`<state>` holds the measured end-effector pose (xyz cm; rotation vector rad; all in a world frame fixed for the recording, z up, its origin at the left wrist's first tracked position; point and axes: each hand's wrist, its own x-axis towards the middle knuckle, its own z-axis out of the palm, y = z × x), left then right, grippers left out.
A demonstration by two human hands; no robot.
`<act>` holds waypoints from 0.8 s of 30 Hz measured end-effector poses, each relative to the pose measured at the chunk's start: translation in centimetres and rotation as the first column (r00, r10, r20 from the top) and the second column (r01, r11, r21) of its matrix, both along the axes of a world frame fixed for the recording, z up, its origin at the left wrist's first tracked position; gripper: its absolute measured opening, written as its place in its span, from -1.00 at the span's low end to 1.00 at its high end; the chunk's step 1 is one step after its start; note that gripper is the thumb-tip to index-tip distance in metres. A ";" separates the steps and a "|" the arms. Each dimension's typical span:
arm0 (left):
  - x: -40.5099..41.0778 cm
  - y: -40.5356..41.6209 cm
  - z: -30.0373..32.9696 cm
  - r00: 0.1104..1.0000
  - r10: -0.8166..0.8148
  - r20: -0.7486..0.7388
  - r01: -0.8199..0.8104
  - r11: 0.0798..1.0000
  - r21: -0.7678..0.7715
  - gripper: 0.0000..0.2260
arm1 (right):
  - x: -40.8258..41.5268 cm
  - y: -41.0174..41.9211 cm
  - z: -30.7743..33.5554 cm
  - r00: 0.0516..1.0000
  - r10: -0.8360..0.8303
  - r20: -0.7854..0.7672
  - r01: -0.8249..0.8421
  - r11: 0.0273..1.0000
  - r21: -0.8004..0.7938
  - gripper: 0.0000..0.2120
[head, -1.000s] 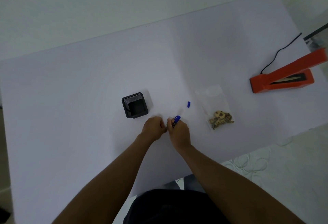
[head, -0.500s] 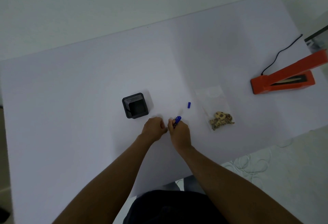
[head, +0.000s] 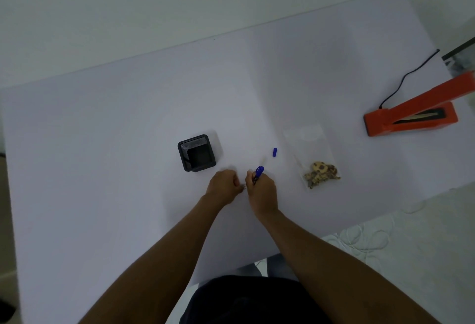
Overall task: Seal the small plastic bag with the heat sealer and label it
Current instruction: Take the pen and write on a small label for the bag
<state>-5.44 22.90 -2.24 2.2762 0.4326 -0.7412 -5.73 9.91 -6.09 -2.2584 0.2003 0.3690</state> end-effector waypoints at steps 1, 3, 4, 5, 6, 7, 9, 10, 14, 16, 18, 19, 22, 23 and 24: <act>0.0 0.0 0.0 1.000 0.002 -0.001 -0.002 1.000 0.000 -0.83 | -0.1 0.0 0.0 1.000 0.002 -0.003 -0.002 1.000 0.004 -0.61; 0.0 0.0 0.0 1.000 -0.001 -0.001 0.001 1.000 0.001 -0.83 | -0.1 0.0 0.1 1.000 0.001 -0.005 -0.001 1.000 0.007 -0.62; 0.0 0.0 -0.1 1.000 -0.003 -0.001 0.003 1.000 -0.001 -0.83 | -0.1 0.0 0.1 1.000 0.008 -0.001 -0.008 1.000 0.005 -0.62; 0.0 0.0 -0.1 1.000 -0.004 -0.004 0.004 1.000 -0.003 -0.82 | -0.1 0.0 0.1 1.000 0.015 0.004 -0.015 1.000 0.001 -0.62; -0.1 0.0 -0.1 1.000 -0.002 -0.004 0.002 1.000 -0.003 -0.82 | -0.1 -0.1 -0.1 1.000 0.018 0.009 -0.018 1.000 -0.001 -0.61; 0.0 0.0 -0.1 1.000 0.001 -0.007 -0.001 1.000 -0.001 -0.82 | -0.2 -0.1 -0.1 1.000 0.012 0.013 -0.012 1.000 0.003 -0.60; 0.1 0.0 -0.1 1.000 0.006 -0.016 -0.006 1.000 0.002 -0.83 | -0.1 0.0 0.1 0.999 -0.003 0.035 0.002 0.999 0.034 -0.58; 0.1 0.0 -0.1 1.000 0.007 -0.019 -0.007 1.000 0.004 -0.83 | 0.0 0.1 0.3 0.998 0.004 0.058 -0.008 0.998 0.056 -0.59; 0.1 0.0 0.1 0.999 0.019 -0.030 -0.019 1.000 0.008 -0.81 | -0.2 0.7 1.2 0.988 0.042 0.147 -0.057 0.994 0.096 -0.65; 0.0 0.0 0.0 1.000 0.013 -0.026 -0.012 1.000 0.006 -0.84 | -0.3 0.6 1.1 0.989 0.014 0.147 -0.028 0.995 0.098 -0.65; 0.1 0.2 -0.1 1.000 0.000 -0.030 0.000 1.000 0.000 -0.83 | -0.2 0.6 1.0 0.992 -0.016 0.128 0.002 0.994 0.110 -0.65; 0.1 0.3 -0.2 0.999 -0.009 -0.040 0.009 1.000 -0.006 -0.83 | -0.1 0.5 1.0 0.992 -0.028 0.122 0.014 0.993 0.118 -0.65; 0.5 0.2 0.0 0.999 -0.015 -0.037 0.016 1.000 0.021 -0.88 | 0.4 -0.2 1.2 0.990 -0.043 0.136 0.031 0.996 0.089 -0.63; 0.8 -0.1 0.3 1.000 0.009 0.003 -0.009 0.999 0.049 -0.89 | 0.6 -0.6 1.2 0.990 -0.050 0.130 0.040 0.996 0.075 -0.62; 1.2 -0.6 0.7 0.997 0.046 0.064 -0.051 0.996 0.067 -0.90 | 0.7 -1.0 1.3 0.991 -0.058 0.120 0.050 0.996 0.070 -0.62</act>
